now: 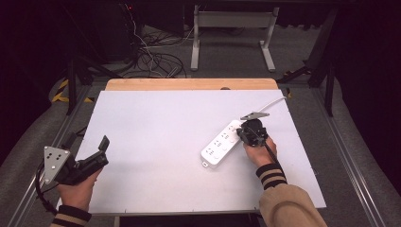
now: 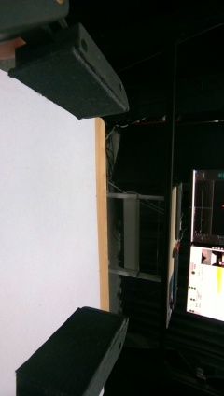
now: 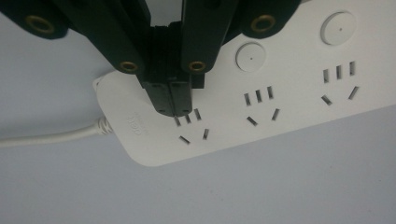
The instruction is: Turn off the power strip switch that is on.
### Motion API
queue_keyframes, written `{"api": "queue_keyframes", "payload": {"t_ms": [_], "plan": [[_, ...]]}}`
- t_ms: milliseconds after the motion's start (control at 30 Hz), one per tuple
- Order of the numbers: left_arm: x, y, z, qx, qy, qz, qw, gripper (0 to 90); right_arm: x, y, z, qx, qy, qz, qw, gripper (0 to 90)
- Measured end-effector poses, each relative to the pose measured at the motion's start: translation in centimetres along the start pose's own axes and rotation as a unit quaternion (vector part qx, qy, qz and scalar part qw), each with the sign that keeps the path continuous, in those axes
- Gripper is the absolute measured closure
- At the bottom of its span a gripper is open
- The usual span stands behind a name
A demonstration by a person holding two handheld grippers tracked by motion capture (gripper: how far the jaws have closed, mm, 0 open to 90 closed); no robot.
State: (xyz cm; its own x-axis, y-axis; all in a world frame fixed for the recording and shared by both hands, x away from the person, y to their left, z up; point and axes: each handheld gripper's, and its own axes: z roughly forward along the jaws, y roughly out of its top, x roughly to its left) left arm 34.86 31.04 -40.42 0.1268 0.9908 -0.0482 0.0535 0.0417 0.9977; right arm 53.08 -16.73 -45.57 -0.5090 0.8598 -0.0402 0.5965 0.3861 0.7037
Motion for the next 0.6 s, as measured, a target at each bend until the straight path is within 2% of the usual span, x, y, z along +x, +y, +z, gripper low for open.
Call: {"api": "queue_keyframes", "payload": {"t_ms": [100,300,433,467,567,600], "plan": [[-0.01,0.03,0.00,-0.002,-0.001,-0.002,1.0000,2.8,-0.01,0.05,0.01,0.001,0.001,-0.001,1.0000,90.0],[0.01,0.02,0.15,0.000,-0.001,0.001,1.0000,2.8,0.36,0.06,0.04,-0.002,-0.010,-0.012,0.9999,90.0],[-0.06,0.04,0.15,-0.001,-0.002,0.002,1.0000,2.8,0.30,0.07,0.03,-0.001,-0.008,-0.009,0.9999,90.0],[-0.06,0.04,0.14,-0.001,-0.002,0.001,1.0000,2.8,0.27,0.10,-0.09,-0.010,0.001,-0.004,0.9999,90.0],[-0.02,0.04,0.15,-0.001,-0.001,0.001,1.0000,2.8,0.51,0.19,-0.03,-0.005,0.014,-0.005,0.9999,90.0],[-0.01,0.04,0.14,-0.001,-0.002,0.001,1.0000,2.8,0.75,0.23,0.01,-0.006,0.007,-0.012,0.9999,90.0]]}}
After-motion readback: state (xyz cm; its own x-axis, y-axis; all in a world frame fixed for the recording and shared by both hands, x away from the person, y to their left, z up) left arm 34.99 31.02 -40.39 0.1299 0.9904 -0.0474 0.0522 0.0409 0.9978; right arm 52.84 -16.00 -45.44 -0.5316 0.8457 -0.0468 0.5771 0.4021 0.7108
